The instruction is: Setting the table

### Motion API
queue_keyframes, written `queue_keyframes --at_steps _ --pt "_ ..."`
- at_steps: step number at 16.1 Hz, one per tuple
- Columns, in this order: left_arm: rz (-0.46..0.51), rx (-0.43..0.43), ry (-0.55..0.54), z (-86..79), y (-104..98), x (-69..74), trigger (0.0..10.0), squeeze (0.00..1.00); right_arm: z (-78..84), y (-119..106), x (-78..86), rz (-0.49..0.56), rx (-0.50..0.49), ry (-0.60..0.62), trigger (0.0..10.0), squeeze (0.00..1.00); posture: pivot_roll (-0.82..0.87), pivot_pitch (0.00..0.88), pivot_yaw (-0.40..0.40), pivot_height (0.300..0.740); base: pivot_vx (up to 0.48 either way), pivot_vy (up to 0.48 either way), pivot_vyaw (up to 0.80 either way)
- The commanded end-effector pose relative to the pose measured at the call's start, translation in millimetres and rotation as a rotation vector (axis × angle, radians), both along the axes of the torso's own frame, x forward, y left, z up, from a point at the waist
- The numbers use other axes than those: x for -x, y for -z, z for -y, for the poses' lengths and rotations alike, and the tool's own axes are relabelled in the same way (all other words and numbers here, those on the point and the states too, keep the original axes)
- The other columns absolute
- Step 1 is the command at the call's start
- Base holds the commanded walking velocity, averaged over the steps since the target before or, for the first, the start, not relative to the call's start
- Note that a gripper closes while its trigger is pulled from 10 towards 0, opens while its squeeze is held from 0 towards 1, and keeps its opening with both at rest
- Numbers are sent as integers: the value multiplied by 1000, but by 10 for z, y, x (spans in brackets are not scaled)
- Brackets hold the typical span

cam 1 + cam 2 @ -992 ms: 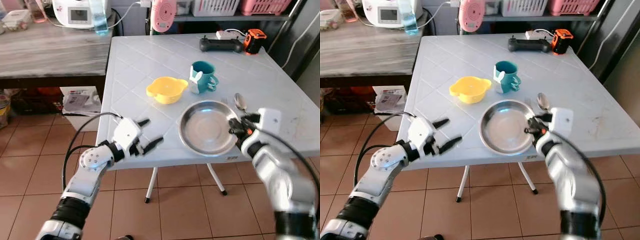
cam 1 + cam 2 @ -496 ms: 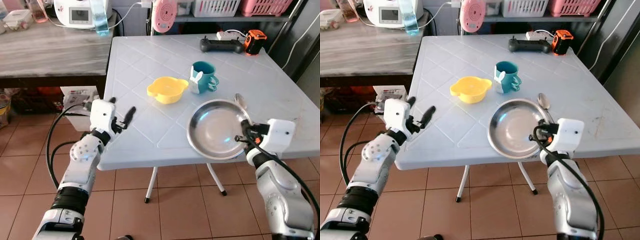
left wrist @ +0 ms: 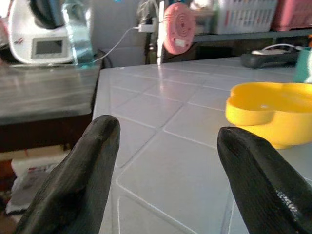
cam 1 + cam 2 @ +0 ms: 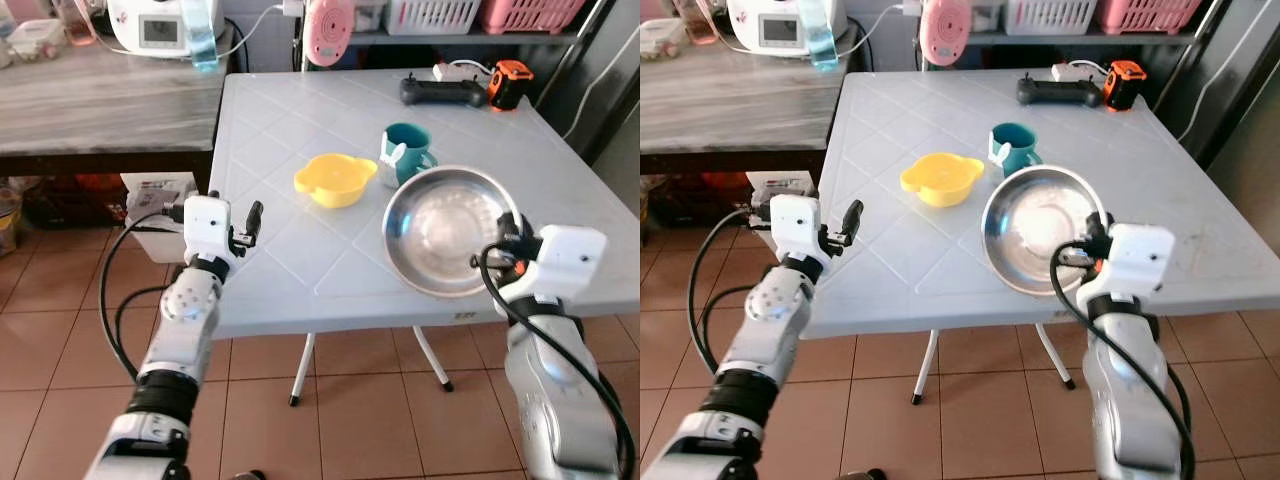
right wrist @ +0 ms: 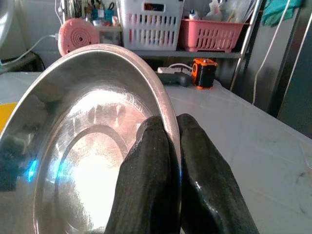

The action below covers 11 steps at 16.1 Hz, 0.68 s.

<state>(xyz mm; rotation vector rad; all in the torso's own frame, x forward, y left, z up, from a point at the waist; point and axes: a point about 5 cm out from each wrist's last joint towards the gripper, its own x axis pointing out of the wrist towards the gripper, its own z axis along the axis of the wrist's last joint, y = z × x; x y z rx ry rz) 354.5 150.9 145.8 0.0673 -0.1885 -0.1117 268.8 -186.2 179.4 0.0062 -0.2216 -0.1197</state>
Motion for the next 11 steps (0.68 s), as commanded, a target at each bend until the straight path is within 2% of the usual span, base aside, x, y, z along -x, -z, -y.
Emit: queue_keyframes --at_steps 1,6,8,11 --pt "5 3 -51 -56 -6 -6 10000 0 -16 -25 79 10 -2 -1 10000 0 86 74 -35 740 0 0 0" --pt "-28 -32 -39 -180 116 65 10000 0 123 110 339 -21 -54 89 10000 0 78 72 -26 740 0 0 0" --pt "-36 -22 -39 -152 123 58 10000 0 140 130 366 -25 -80 111 10000 0 75 70 -21 740 0 0 0" --pt "-35 -17 -19 -90 102 22 10000 0 76 108 321 -20 -69 93 10000 0 72 66 -18 740 0 0 0"
